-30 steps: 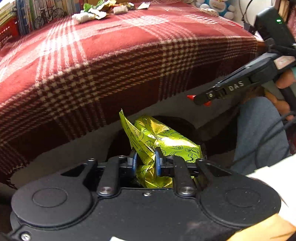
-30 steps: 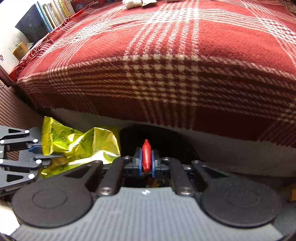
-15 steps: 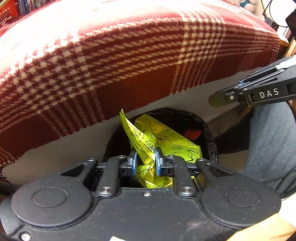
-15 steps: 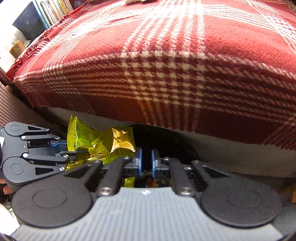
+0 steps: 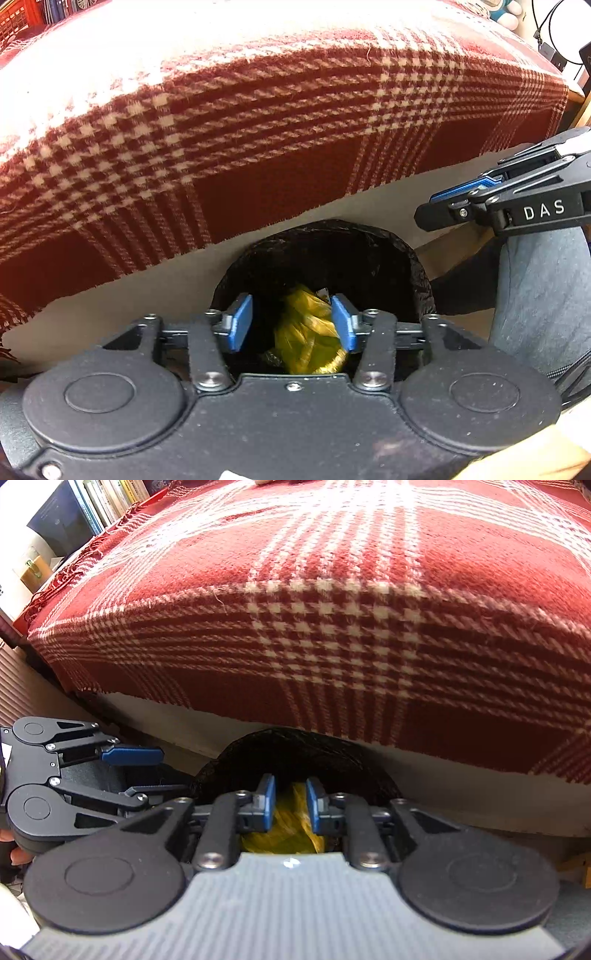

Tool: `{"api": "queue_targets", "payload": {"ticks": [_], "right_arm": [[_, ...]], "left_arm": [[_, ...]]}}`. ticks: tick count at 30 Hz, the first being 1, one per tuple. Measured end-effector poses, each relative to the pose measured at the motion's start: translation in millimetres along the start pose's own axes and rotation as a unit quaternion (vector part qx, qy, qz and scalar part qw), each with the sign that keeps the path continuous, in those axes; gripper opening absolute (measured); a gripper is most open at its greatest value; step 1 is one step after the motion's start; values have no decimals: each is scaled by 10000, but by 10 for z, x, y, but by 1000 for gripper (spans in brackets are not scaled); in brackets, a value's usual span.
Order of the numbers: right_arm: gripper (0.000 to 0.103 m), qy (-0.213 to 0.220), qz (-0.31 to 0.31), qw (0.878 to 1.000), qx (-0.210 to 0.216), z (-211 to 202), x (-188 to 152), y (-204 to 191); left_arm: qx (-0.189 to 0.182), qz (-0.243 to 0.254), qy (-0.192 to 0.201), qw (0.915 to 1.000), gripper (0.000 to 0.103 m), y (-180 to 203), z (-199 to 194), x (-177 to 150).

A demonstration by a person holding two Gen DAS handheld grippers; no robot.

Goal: Collect trash
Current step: 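Open both tools over the black bin to drop the bag and cap, then move both open tools back up over the wrapper pile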

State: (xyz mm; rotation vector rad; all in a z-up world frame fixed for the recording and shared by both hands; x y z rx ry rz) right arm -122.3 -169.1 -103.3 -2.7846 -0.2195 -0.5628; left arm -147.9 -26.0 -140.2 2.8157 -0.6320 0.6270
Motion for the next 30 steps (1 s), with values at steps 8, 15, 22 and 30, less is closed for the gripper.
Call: {"api": "queue_targets", "payload": {"ticks": [8,15,22,30], "right_arm": [[46,118,-73,9999,34,-55,46,-25],[51,410,-182,9988,210,-266,147,-56],[66,1266,-473,9886,664,-851,494,-157],[74,2258,-607,9722,90,-1303,1194,-2]], "left_arm": [[20,-88,183,9998,53,-23,-128,57],[-29,34,547,9985,54,-10,-453,171],[-210,49,1415,9897,75,-120,-1113,495],[240,39,2486,9683,83,-406,-1602,1244]]}}
Point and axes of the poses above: each gripper's, at about its wrist camera, not at the fingertips, and z roughly the way its jaws point, y to its right, x to its top, the point moved 6 cm from there along z, roughly the way its jaws point, and after that the axes turned 3 degrees about -x, right-handed, at the moved point
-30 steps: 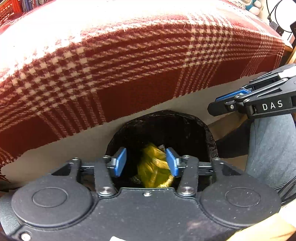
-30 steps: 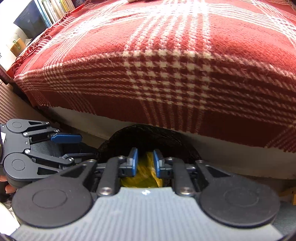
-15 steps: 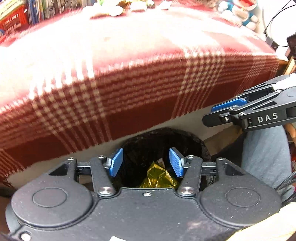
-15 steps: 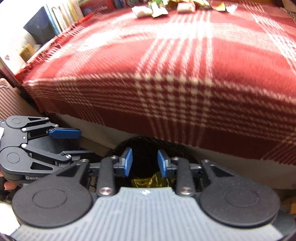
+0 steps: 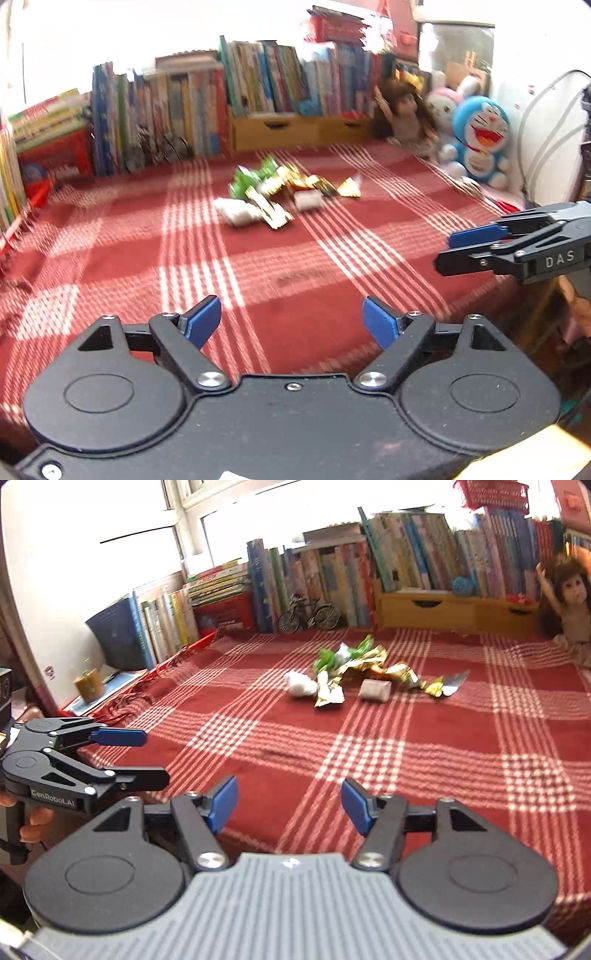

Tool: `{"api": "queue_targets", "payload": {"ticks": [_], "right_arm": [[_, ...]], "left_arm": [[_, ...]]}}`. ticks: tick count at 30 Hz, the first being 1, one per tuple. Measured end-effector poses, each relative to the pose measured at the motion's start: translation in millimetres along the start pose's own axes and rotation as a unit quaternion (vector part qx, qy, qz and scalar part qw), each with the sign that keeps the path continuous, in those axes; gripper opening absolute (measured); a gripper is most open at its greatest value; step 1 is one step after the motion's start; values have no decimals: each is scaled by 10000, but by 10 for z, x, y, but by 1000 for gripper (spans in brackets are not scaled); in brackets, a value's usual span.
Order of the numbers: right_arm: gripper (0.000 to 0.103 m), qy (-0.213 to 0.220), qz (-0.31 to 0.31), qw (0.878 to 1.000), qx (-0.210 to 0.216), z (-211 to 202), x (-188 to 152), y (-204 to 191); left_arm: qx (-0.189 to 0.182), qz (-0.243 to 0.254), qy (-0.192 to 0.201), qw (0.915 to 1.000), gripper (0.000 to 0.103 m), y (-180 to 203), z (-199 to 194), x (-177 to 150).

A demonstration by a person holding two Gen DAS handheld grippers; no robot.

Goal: Collect trash
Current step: 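Move both open tools back up over the wrapper pile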

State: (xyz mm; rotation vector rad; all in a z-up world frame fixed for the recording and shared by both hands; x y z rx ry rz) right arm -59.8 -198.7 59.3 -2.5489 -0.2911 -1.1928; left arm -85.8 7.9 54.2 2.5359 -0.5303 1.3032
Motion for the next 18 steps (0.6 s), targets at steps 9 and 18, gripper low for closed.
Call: {"api": "queue_targets", "payload": {"ticks": [9,18], "right_arm": [[74,143,100,9942,-1061,579,480,518],[57,-194,83,9931,-1156,1317,677,662]], "left_arm": [[565,-116,226,9981,77,-474,982,634],[770,-261,-137,9966,66,-747,1934,766]]}}
Point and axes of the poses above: each gripper's, at about its wrist camera, not at the fingertips, and z roughly the way its jaws point, y to its right, x to its top, the point moved 6 cm from there along z, roughly the way its jaws point, and after that the axes turned 3 degrees about -x, right-handed, at the moved point
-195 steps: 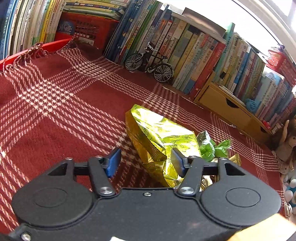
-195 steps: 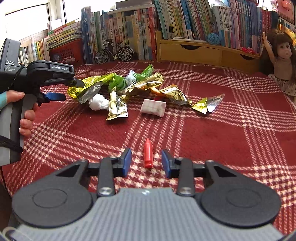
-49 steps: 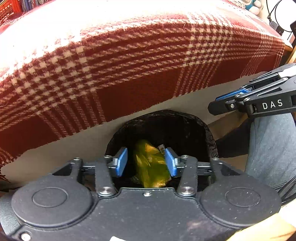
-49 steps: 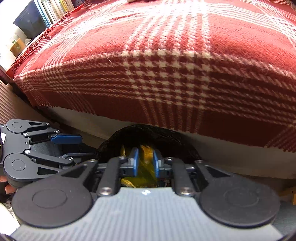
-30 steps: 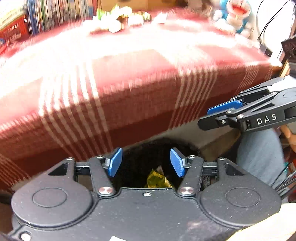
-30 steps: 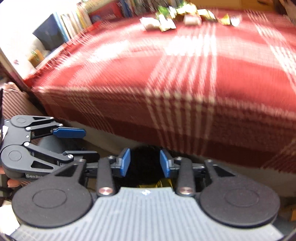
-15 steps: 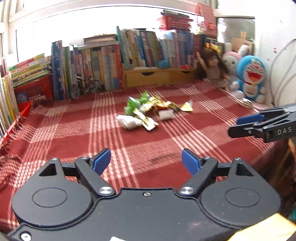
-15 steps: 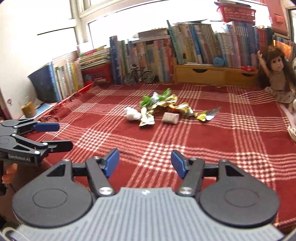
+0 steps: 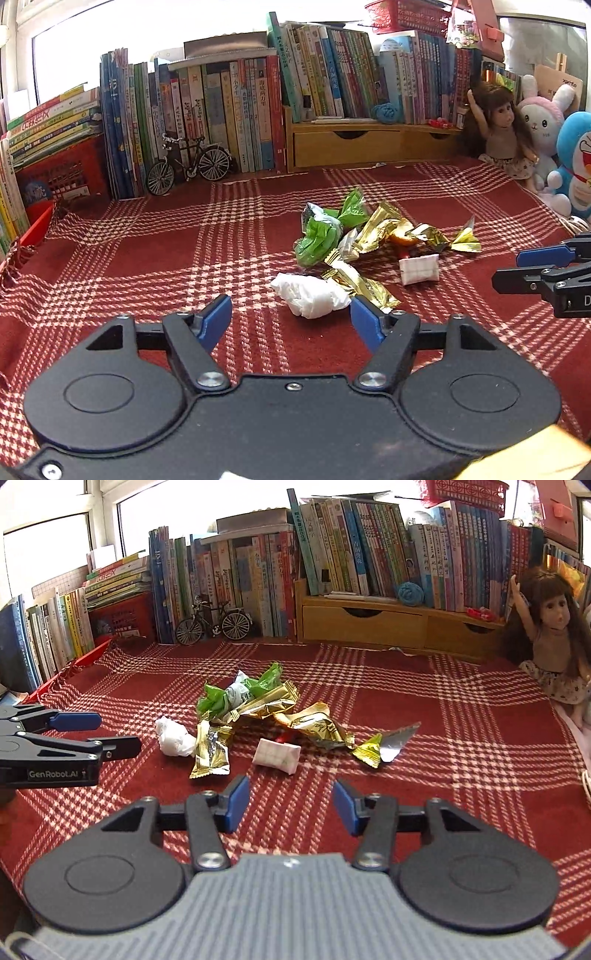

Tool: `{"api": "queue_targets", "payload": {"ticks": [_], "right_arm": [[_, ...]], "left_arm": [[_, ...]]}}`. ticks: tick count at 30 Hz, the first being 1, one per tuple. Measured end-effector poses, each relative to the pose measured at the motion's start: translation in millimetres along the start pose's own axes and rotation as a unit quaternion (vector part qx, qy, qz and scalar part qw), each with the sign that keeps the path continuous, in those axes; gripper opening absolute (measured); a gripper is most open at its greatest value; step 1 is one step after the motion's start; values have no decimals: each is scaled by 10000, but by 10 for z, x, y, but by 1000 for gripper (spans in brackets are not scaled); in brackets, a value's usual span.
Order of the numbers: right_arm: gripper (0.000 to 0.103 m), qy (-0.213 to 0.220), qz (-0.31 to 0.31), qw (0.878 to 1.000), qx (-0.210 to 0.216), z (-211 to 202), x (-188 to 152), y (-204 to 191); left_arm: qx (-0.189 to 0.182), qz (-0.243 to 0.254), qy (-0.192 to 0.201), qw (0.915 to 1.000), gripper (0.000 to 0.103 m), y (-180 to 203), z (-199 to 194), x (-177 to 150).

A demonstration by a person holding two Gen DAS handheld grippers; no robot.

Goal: Collect trash
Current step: 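Move both open tools back up over the wrapper pile, then grasp the white tissue with the left tool while the right tool grasps the pink-white packet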

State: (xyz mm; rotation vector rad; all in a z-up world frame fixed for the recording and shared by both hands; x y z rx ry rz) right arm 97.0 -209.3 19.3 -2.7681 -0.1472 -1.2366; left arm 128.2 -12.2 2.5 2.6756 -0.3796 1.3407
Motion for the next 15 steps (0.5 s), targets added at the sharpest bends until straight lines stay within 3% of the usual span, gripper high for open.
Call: {"api": "queue_targets", "payload": {"ticks": [15], "right_arm": [[56,-352,230,9991,61,702,159,-137]], "left_arm": [[21,430,-57,9991,68,67,464,43]]}}
Point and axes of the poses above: each gripper's, at about its wrist camera, not at the fingertips, and z roughly the way its jaws point, y to its right, x to its top, the point moved 6 cm from there along z, roughly the way its jaws point, and after that the axes turned 3 degrees about -x, right-handed, at the moved point
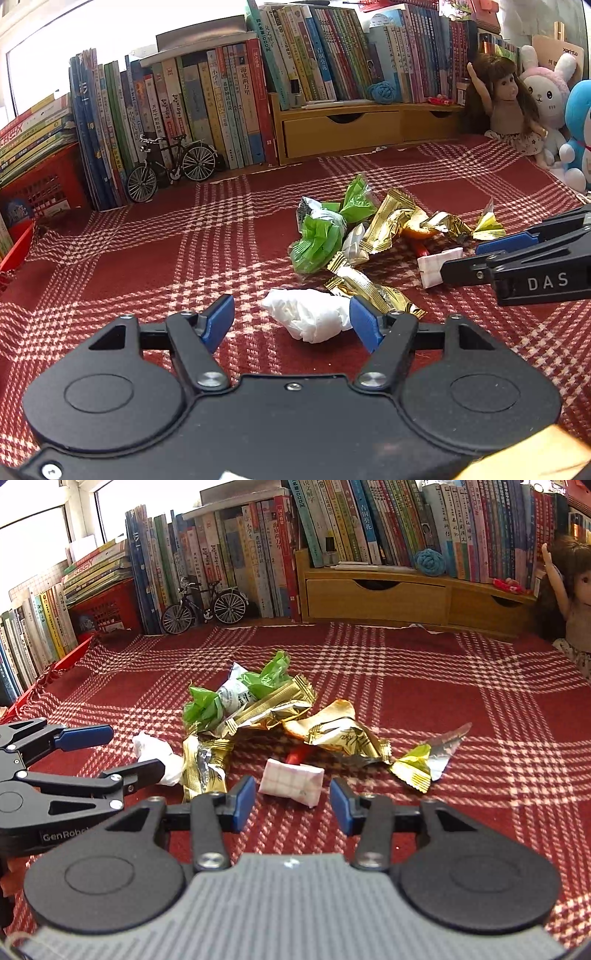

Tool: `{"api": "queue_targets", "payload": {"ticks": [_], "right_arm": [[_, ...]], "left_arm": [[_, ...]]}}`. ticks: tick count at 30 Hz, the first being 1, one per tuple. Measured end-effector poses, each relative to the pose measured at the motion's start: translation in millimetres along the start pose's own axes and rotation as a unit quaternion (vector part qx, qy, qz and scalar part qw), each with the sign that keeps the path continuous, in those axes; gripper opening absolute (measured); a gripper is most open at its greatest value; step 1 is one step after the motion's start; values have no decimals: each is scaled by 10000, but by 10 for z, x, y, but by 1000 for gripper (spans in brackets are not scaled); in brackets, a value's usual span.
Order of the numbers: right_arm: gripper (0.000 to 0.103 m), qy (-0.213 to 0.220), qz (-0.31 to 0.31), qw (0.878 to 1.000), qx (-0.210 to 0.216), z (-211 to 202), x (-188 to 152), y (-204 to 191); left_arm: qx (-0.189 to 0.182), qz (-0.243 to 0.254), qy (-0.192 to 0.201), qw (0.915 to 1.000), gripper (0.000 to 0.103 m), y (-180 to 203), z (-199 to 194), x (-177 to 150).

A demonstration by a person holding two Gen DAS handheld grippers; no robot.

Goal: Collect trash
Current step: 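Grasp the white tissue with the left tool while the right tool grasps the pink-white packet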

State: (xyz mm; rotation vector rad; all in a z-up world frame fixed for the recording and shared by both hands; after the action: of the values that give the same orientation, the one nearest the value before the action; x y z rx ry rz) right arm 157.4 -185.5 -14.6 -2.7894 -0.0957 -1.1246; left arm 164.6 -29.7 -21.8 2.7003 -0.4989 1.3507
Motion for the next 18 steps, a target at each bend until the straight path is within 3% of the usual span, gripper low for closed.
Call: {"api": "queue_targets", "payload": {"ticks": [5,10,18], "right_arm": [[56,-87,-14,10000,-28,125,18,-43],[56,-174,-15,9998,-85,237,21,-48],[55,-178,-126,9997,-145,318,19,-92]], "left_arm": [[-41,42,54,10000,72,32,59,13],[81,258,-35,9996,73,77,178,-28],[-14,357,53,9993,71,148,224,-32]]}}
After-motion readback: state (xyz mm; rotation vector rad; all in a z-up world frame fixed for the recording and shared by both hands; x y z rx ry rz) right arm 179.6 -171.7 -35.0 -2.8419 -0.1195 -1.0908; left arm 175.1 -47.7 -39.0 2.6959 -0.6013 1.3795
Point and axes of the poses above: each gripper's, at about its wrist camera, not at the fingertips, and z roughly the way its jaws point, y to its right, x to its top, the point moved 6 cm from there along z, roughly the way its jaws point, and after that the axes turned 3 degrees about -x, right-handed, at the moved point
